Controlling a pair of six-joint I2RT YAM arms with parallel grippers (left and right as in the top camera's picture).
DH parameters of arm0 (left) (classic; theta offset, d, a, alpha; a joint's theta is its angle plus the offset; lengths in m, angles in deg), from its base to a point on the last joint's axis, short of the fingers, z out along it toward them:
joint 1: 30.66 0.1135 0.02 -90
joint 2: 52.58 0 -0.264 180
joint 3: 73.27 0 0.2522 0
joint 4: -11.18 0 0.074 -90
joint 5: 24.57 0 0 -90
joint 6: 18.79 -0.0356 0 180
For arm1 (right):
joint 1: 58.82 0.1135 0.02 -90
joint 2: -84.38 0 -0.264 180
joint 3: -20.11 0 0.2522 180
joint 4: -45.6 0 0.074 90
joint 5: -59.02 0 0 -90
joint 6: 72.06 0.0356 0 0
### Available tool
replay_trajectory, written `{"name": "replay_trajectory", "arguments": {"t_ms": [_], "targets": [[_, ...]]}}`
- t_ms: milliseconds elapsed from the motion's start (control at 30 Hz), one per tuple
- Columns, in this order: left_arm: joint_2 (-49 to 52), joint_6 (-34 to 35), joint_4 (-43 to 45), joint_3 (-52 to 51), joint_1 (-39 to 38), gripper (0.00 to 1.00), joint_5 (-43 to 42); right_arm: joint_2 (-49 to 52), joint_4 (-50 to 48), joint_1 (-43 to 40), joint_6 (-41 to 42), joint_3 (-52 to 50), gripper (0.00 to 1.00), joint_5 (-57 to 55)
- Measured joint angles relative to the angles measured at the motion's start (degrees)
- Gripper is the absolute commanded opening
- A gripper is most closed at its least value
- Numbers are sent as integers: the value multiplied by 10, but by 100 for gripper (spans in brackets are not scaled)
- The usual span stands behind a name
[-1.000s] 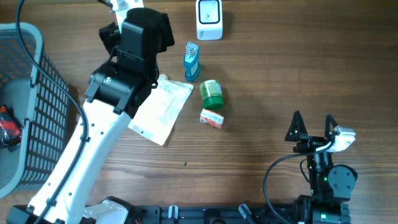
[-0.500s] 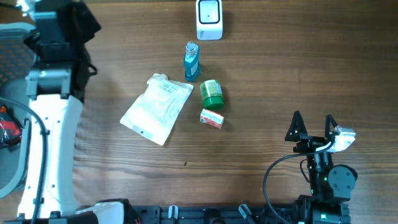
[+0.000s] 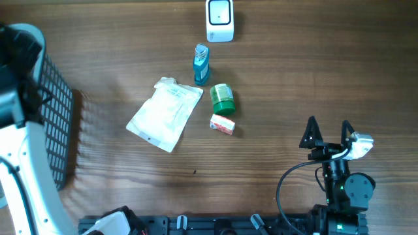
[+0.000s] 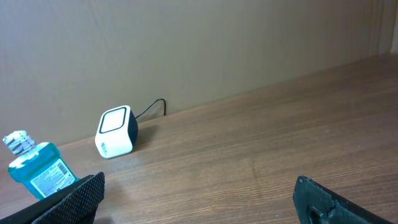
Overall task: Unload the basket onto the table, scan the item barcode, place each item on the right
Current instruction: 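Release the bottle upright near the scanner and withdraw left gripper, then reach the left gripper into the basket and grasp the black-red packet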
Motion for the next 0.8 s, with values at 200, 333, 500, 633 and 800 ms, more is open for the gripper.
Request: {"name": "replay_trajectory", "arguments": {"t_ms": [200, 333, 500, 633, 800], "targets": [[8, 57, -70, 0, 123, 100, 3, 0, 0, 0, 0, 0, 100, 0], [19, 3, -41, -13, 138, 100, 3, 0, 0, 0, 0, 0, 100, 0], [54, -94, -3, -59, 149, 100, 6, 0, 0, 0, 0, 0, 100, 0], [108, -175, 18, -63, 176, 100, -76, 0, 0, 0, 0, 0, 100, 0], [151, -269, 40, -63, 224, 100, -161, 0, 0, 0, 0, 0, 100, 0]]}}
